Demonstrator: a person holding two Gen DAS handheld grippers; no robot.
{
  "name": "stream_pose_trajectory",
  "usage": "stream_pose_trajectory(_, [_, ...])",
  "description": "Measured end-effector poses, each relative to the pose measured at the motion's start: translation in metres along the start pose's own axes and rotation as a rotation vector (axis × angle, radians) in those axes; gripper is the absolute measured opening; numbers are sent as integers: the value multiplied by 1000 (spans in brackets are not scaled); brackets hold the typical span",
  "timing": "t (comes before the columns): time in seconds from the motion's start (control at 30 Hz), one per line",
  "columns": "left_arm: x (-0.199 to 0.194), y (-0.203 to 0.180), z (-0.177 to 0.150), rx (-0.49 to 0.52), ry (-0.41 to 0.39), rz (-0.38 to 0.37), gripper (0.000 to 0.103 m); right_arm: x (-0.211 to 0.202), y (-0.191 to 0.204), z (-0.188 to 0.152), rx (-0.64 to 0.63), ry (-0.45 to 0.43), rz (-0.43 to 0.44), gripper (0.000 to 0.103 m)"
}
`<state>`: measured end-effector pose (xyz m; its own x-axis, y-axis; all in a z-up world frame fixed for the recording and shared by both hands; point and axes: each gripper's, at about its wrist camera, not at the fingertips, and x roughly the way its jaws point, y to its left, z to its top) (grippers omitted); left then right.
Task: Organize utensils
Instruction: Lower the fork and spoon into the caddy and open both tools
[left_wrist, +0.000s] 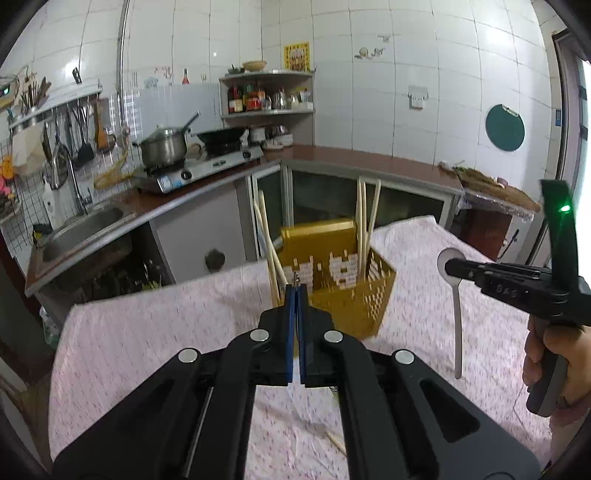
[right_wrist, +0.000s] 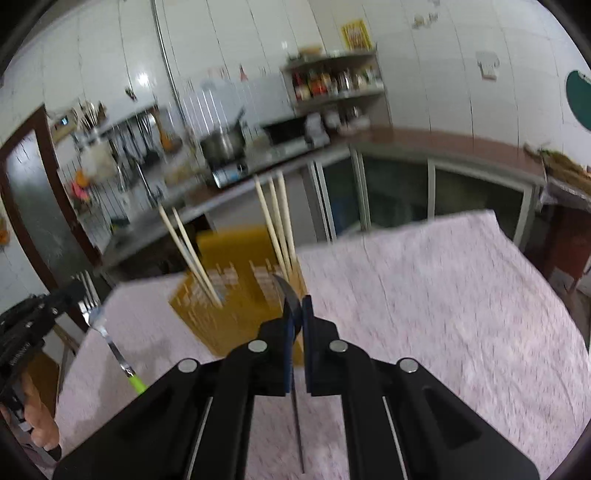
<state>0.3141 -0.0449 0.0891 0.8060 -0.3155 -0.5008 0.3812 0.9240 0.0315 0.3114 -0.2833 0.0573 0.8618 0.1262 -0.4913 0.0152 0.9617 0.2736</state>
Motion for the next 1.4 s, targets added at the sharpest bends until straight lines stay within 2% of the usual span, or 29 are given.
stream_pose_trajectory(0.13, [-5,1,26,13,-53,31,0,-2,11,19,5,-101,50,5])
stream_pose_trajectory(0.27, [-4,0,50,39,-105,78,0,0,23,30,10,-159,78,5])
stream_pose_trajectory(0.5, [5,-7,89,105,-176,126,0,11,37,66,2,-267,75,5])
stream_pose_trajectory(0.73, [40,-4,114,169,-202,166,0,29,41,80,-17,-336,48,5])
stream_pose_trajectory(0.9, [70,1,103,160,-189,142,0,50,38,72,-21,-351,49,5])
stream_pose_trajectory(1.1, [102,10,74,160,-163,133,0,75,37,45,-56,-305,24,5])
stream_pose_trajectory(1.3, [111,27,46,55,-127,73,0,87,35,20,-101,-243,-2,6])
stream_pose_trajectory(1.4, [111,39,38,-36,-97,35,2,85,35,16,-126,-212,-15,8])
